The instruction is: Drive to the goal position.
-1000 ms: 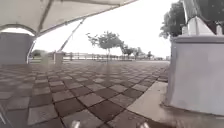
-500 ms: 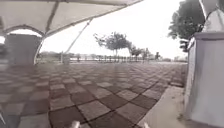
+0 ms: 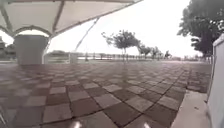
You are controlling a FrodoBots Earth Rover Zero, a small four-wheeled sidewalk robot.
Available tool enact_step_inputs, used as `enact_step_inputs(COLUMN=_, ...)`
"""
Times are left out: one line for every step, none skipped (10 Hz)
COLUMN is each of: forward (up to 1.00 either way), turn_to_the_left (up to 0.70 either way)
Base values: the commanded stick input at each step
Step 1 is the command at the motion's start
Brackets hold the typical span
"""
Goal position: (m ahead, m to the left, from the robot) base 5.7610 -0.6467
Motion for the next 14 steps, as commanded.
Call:
enact_step_inputs(forward=0.7, turn_to_the_left=0.27)
enact_step_inputs(forward=0.7, turn_to_the_left=0.27)
enact_step_inputs(forward=0.7, turn_to_the_left=0.27)
enact_step_inputs(forward=0.7, turn_to_the_left=0.27)
enact_step_inputs(forward=0.7, turn_to_the_left=0.27)
enact_step_inputs(forward=0.7, turn_to_the_left=0.27)
enact_step_inputs(forward=0.7, turn_to_the_left=0.27)
enact_step_inputs(forward=0.7, turn_to_the_left=0.27)
enact_step_inputs(forward=0.7, turn_to_the_left=0.27)
enact_step_inputs(forward=0.7, turn_to_the_left=0.27)
enact_step_inputs(forward=0.7, turn_to_the_left=0.27)
enact_step_inputs(forward=0.7, turn_to_the_left=0.19)
enact_step_inputs(forward=0.7, turn_to_the_left=0.01)
enact_step_inputs(forward=0.7, turn_to_the_left=0.0)
